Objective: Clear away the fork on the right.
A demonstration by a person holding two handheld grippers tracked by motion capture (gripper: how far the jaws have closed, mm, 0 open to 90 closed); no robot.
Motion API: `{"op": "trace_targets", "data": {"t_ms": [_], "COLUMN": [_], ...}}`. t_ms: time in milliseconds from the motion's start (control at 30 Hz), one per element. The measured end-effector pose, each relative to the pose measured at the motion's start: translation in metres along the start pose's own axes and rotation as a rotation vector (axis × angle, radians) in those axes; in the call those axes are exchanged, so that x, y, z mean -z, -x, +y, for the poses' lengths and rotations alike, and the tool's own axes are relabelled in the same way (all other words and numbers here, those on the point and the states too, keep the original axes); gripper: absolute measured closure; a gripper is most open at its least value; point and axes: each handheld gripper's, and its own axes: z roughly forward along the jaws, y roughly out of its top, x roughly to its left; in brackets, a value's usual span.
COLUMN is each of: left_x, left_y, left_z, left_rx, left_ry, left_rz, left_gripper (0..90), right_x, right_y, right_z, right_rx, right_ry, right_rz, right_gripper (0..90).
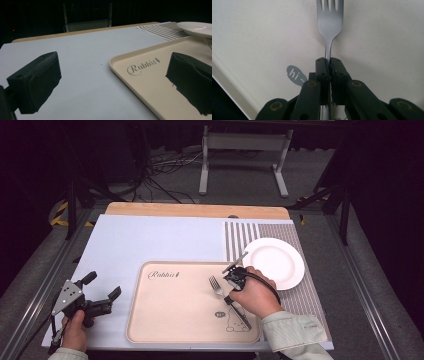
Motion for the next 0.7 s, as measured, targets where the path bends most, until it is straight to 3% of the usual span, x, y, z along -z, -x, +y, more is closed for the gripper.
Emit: {"op": "trace_targets", "data": {"t_ms": [133, 333, 433, 500, 567, 600, 633, 700], "left_x": [0.000, 0.000, 0.000, 0.000, 0.000, 0.000, 0.000, 0.000], "left_y": [0.000, 0.000, 0.000, 0.000, 0.000, 0.000, 0.000, 0.000], "left_z": [0.000, 0.000, 0.000, 0.000, 0.000, 0.000, 0.000, 0.000], "left_rx": [0.000, 0.000, 0.000, -0.001, -0.001, -0.001, -0.001, -0.002], "left_ry": [-0.001, 0.000, 0.000, 0.000, -0.002, -0.001, -0.001, 0.001], "left_rz": [-0.001, -0.001, -0.001, -0.001, -0.001, -0.001, -0.001, -0.001], "left_gripper": [0.3, 0.3, 0.3, 0.3, 0.3, 0.3, 0.3, 0.3], "right_x": [-0.001, 0.001, 0.004, 0.005, 0.009, 0.010, 0.010, 0.010], "right_y": [0.000, -0.001, -0.002, -0.003, -0.007, -0.009, -0.012, -0.014], "right_z": [0.000, -0.001, -0.001, 0.000, 0.000, 0.000, 0.000, 0.000], "right_rx": [0.012, 0.030, 0.091, 0.116, 0.222, 0.246, 0.312, 0.331], "right_ry": [-0.007, 0.036, 0.078, 0.092, 0.100, 0.108, 0.127, 0.155], "right_rz": [0.001, -0.012, -0.030, -0.038, -0.051, -0.044, -0.054, -0.049], "right_gripper": [83.5, 68.6, 57.7, 58.1, 65.4, 69.5, 77.4, 84.3]}}
